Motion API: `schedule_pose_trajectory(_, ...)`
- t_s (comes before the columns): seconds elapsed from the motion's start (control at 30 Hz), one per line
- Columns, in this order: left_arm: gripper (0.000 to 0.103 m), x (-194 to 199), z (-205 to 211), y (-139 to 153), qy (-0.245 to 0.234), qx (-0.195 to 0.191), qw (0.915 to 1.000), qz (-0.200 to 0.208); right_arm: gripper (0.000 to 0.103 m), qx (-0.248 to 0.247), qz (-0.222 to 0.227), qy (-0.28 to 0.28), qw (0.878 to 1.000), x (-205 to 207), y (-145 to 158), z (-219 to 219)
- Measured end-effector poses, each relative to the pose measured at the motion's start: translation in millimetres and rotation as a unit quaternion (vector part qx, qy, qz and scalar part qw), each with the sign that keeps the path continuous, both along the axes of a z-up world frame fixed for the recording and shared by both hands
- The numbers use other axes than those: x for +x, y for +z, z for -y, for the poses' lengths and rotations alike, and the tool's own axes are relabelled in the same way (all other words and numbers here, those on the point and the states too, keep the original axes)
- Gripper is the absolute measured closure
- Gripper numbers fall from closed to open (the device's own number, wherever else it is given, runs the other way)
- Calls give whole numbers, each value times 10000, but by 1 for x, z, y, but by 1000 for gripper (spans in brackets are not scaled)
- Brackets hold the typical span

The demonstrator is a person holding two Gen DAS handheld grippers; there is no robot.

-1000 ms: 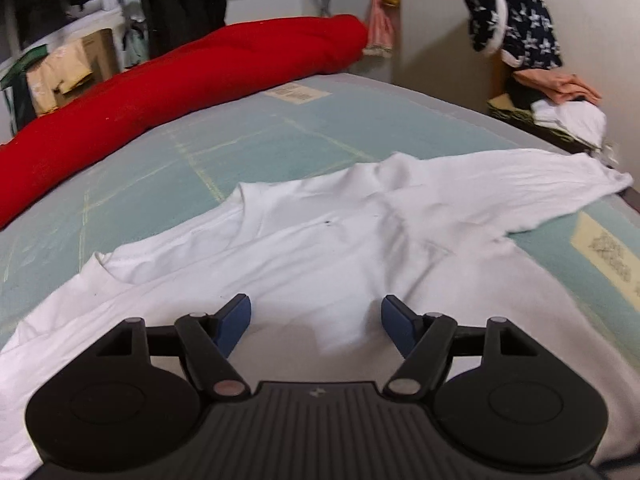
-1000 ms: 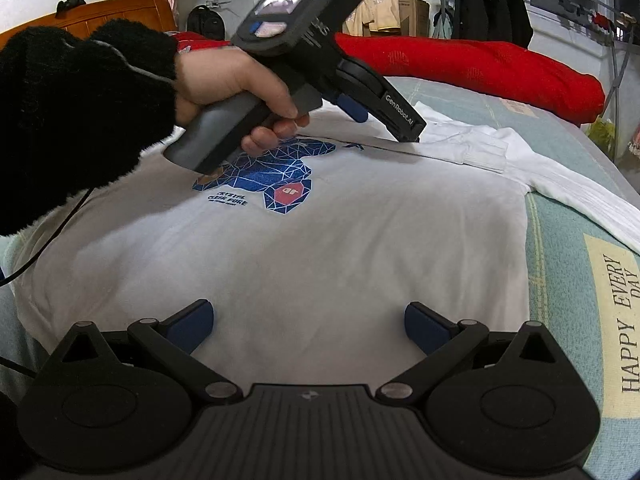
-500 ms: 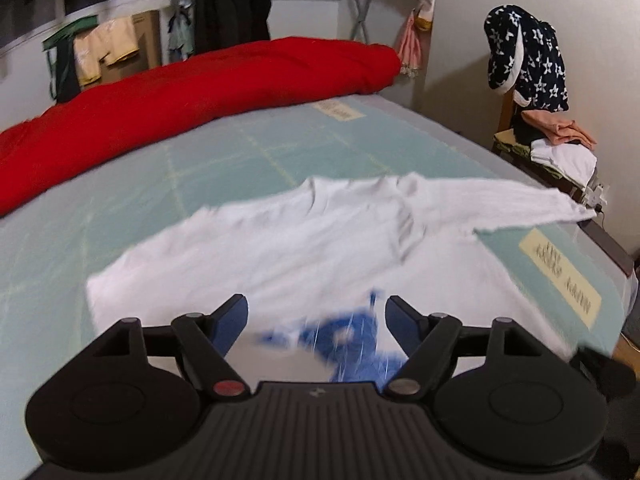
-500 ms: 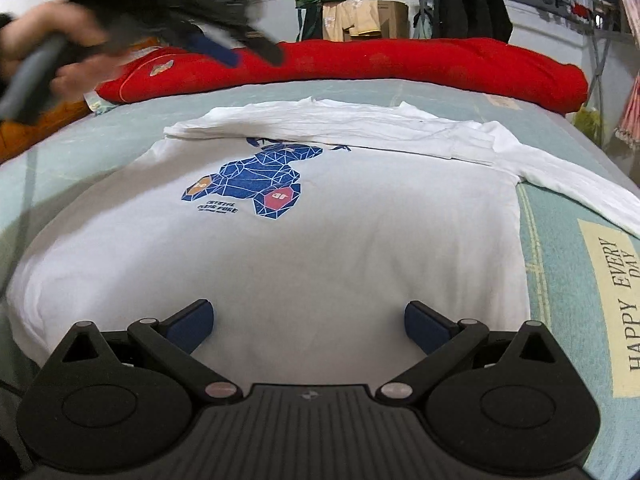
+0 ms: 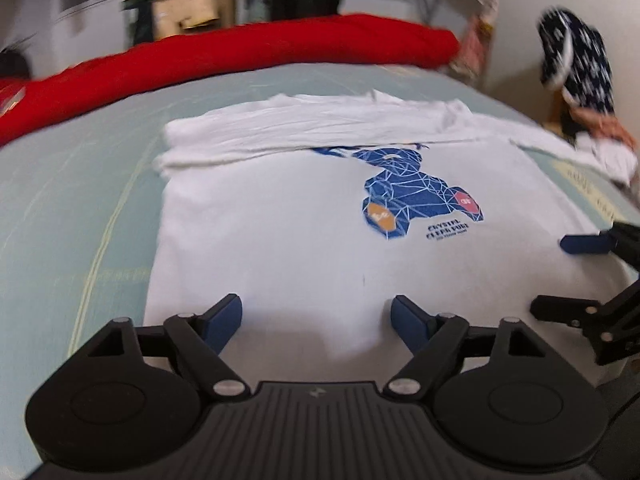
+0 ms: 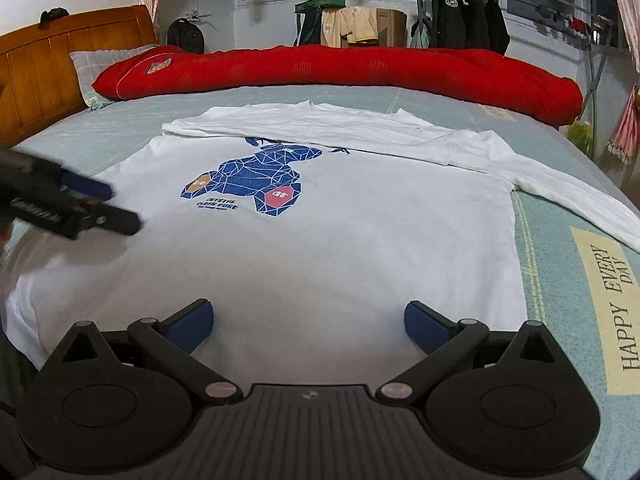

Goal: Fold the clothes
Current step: 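Withdraw the open left tool back above the sweatshirt, then roll the right tool and move it over the sleeve nearest it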

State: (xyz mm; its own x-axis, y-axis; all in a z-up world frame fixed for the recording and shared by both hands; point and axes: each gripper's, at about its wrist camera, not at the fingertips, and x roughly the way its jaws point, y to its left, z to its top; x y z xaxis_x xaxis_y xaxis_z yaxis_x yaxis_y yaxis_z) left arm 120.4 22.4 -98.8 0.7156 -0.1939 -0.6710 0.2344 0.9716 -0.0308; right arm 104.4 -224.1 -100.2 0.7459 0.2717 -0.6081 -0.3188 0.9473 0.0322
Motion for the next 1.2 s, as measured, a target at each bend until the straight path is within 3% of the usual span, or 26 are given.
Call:
schedule_pose_trajectory(0.13, 16, -22, -6, -3, 399, -237, 9989, 63, 0, -39, 55, -31, 10000, -5, 0, -1)
schedule_pose_trajectory(0.23, 15, -30, -5, -2, 339, -100, 9993, 85, 0, -90, 17, -96, 9999, -8, 2, -1)
schedule_pose_trajectory(0.4, 15, -34, -15, -5, 395, -348, 9986, 74, 0, -175, -230, -104, 9995, -8, 12, -8)
schedule_pose_trajectory(0.63, 15, -37, -22, -8, 382, -583, 9975, 95, 0, -149, 20, 499, 9986, 10, 39, -43)
schedule_pose_trajectory(0.7, 15, -37, -23, -8, 389, -647, 9971, 94, 0, -321, 19, 560, 9979, 20, 37, -55)
schedule_pose_trajectory(0.8, 15, -38, -25, -8, 379, -676, 9969, 102, 0, -508, -388, 532, 9965, 30, 19, -63)
schedule_pose_trajectory(1.03, 10, -37, -22, -10, 346, -646, 9973, 111, 0, -83, -482, 402, 9980, 17, 9, -43)
schedule_pose_trajectory(1.2, 10, -36, -21, -11, 351, -624, 9974, 112, 0, -119, -444, 381, 9982, 15, 7, -44)
